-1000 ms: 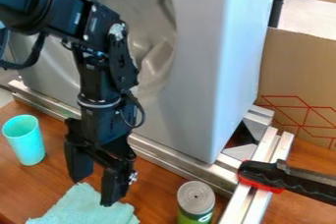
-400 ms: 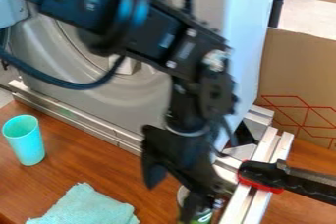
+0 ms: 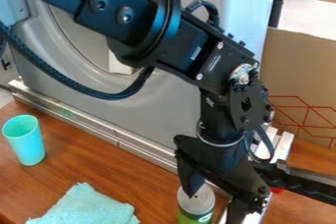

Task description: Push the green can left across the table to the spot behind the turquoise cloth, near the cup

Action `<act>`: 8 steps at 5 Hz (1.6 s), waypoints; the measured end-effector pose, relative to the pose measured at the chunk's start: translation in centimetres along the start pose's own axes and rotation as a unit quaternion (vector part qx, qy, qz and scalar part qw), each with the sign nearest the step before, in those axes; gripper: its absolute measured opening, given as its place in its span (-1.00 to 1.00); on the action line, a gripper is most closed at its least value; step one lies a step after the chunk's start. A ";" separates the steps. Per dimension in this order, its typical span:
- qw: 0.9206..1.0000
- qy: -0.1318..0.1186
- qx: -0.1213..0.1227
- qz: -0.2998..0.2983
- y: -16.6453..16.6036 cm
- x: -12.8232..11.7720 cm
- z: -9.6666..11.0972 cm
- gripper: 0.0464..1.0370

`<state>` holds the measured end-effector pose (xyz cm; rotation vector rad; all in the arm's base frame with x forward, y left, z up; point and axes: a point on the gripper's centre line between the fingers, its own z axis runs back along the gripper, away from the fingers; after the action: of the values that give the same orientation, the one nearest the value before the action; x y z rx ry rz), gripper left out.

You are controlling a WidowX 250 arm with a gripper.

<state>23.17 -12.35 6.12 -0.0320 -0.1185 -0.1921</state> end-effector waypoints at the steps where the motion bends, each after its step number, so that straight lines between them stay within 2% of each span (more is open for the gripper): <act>1: 1.000 -0.003 -0.012 -0.012 -0.5 0.5 -1.6 0.93; 2: 1.000 -0.001 -0.010 -0.014 -0.7 1.1 -2.6 0.93; 4: 0.999 -0.021 -0.029 -0.029 -1.4 2.1 -2.8 0.93; 6: 1.000 -0.014 -0.018 -0.016 -1.5 2.2 -2.5 0.93; 8: 0.999 -0.005 -0.026 -0.021 -2.5 2.4 -2.8 0.93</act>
<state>25.37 -15.40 3.67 -0.0816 -0.1240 -0.2364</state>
